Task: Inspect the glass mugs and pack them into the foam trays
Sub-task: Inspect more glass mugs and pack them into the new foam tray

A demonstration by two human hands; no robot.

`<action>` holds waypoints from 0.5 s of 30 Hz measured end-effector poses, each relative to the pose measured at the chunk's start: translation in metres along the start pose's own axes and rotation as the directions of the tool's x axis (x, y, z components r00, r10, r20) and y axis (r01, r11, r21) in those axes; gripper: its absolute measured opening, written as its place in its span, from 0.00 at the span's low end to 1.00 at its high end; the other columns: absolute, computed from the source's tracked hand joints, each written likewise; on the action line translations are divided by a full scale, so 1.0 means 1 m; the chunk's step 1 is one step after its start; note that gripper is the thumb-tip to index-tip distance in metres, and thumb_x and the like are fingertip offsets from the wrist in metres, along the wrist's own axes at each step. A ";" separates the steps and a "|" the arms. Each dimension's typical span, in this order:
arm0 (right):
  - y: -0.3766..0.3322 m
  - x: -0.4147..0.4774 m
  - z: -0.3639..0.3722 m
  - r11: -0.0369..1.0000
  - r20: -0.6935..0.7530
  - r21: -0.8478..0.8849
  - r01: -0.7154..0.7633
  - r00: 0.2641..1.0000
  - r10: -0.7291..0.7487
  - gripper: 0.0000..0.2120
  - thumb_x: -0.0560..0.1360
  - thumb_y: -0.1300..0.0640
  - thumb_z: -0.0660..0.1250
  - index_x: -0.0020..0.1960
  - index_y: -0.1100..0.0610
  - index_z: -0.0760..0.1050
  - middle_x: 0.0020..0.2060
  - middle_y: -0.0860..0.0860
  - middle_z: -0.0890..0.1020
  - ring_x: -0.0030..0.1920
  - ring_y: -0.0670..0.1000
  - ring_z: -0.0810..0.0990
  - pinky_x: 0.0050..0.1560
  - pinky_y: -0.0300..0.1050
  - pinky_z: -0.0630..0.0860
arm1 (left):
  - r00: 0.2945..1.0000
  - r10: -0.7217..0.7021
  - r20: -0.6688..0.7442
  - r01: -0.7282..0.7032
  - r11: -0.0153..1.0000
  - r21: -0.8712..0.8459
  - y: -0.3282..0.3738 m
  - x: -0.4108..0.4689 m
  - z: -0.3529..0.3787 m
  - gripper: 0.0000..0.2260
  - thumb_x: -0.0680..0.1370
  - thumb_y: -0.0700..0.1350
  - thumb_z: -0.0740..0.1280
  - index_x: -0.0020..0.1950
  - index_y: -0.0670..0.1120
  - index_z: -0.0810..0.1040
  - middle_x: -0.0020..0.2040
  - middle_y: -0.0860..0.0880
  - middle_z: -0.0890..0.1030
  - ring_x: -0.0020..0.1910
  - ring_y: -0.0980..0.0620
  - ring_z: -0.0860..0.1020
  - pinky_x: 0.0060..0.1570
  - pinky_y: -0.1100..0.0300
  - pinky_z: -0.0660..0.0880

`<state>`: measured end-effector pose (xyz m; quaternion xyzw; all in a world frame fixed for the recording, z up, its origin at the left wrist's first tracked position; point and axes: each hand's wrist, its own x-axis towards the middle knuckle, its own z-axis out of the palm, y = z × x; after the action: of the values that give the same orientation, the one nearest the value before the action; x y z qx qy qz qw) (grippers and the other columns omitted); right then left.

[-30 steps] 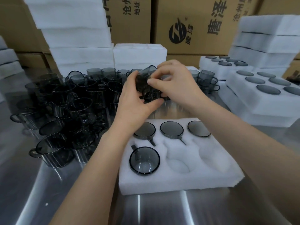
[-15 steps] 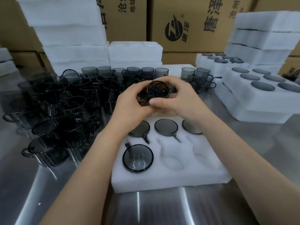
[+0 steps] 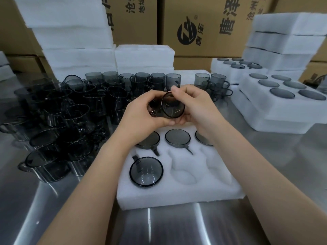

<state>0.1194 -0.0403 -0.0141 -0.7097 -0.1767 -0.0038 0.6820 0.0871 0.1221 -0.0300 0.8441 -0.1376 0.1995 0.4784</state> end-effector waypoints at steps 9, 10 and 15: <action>0.005 -0.001 -0.017 0.942 0.345 0.304 -0.145 0.938 0.033 0.21 0.73 0.62 0.65 0.66 0.58 0.74 0.50 0.58 0.80 0.36 0.50 0.80 0.41 0.41 0.80 | 0.997 -0.074 -0.003 0.071 0.972 -0.225 -0.005 0.000 -0.003 0.20 0.67 0.40 0.79 0.56 0.53 0.81 0.47 0.57 0.85 0.47 0.60 0.82 0.52 0.56 0.78; 0.006 -0.001 -0.016 0.949 0.340 0.288 -0.125 0.940 0.020 0.23 0.71 0.63 0.66 0.66 0.59 0.73 0.51 0.59 0.79 0.36 0.51 0.80 0.40 0.42 0.80 | 0.997 -0.081 0.002 0.079 0.971 -0.227 -0.005 0.001 -0.003 0.20 0.67 0.39 0.79 0.55 0.52 0.81 0.46 0.57 0.85 0.46 0.61 0.82 0.51 0.58 0.78; 0.011 -0.002 -0.010 0.997 0.211 0.073 0.013 0.977 -0.028 0.22 0.65 0.62 0.78 0.55 0.57 0.75 0.51 0.57 0.79 0.37 0.54 0.80 0.34 0.42 0.77 | 0.996 -0.092 -0.002 0.091 0.987 -0.134 -0.004 0.001 -0.001 0.23 0.63 0.43 0.82 0.56 0.53 0.82 0.47 0.56 0.85 0.49 0.58 0.82 0.55 0.59 0.77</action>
<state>0.1230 -0.0505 -0.0242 -0.6794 -0.2556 0.0712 0.6841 0.0893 0.1245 -0.0324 0.8147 -0.1098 0.1710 0.5431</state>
